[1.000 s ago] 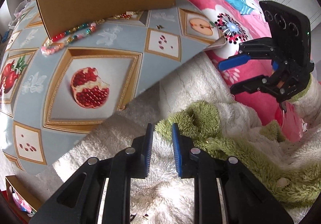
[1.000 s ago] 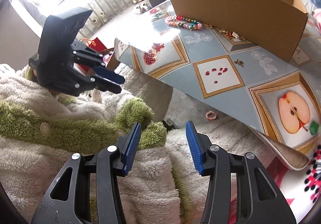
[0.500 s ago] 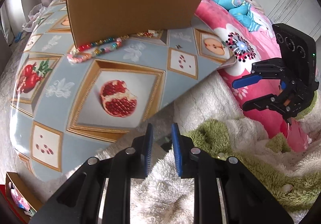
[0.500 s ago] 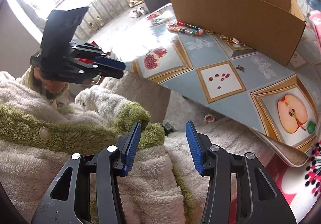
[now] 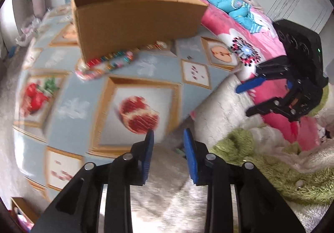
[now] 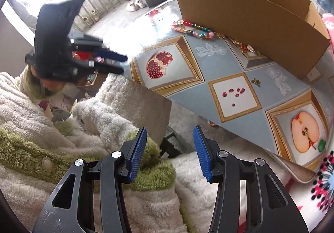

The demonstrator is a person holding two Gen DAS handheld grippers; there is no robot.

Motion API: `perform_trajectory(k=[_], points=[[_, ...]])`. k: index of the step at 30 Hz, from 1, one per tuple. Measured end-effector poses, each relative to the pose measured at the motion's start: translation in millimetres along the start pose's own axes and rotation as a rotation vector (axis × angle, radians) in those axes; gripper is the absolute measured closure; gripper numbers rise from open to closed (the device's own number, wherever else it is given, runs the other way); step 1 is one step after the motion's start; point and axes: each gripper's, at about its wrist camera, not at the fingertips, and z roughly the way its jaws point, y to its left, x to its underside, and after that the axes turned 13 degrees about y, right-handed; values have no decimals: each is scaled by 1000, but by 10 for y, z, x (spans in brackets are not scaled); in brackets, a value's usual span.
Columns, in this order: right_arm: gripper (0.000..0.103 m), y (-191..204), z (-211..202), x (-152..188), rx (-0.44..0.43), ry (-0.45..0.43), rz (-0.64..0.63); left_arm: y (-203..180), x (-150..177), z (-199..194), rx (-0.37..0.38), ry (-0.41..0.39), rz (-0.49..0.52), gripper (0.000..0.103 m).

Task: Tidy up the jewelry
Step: 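Lower the right gripper toward the peach bead bracelet on the floor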

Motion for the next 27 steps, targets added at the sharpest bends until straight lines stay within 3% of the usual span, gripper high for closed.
perform_trajectory(k=[2,6,9,14,18,22,27], points=[[58,-61,29,-26,-37,-17,3,-101,53,225,55,41,-44,74],[58,-214,70,-16,-80,-60,40,-227,26,633,94,80,-136,74],[60,-282,73,57,-76,-85,71,-282,-74,917,32,138,-161,74],[61,-313,21,305,-59,-154,114,-339,-176,1210,-150,222,-132,74],[61,-334,11,484,-18,-183,148,-363,-193,1056,-260,145,-126,74],[61,-301,69,597,54,-165,126,-357,-167,799,-195,65,-176,74],[61,-114,370,550,181,-51,-41,-491,-118,546,-233,-52,-157,74]])
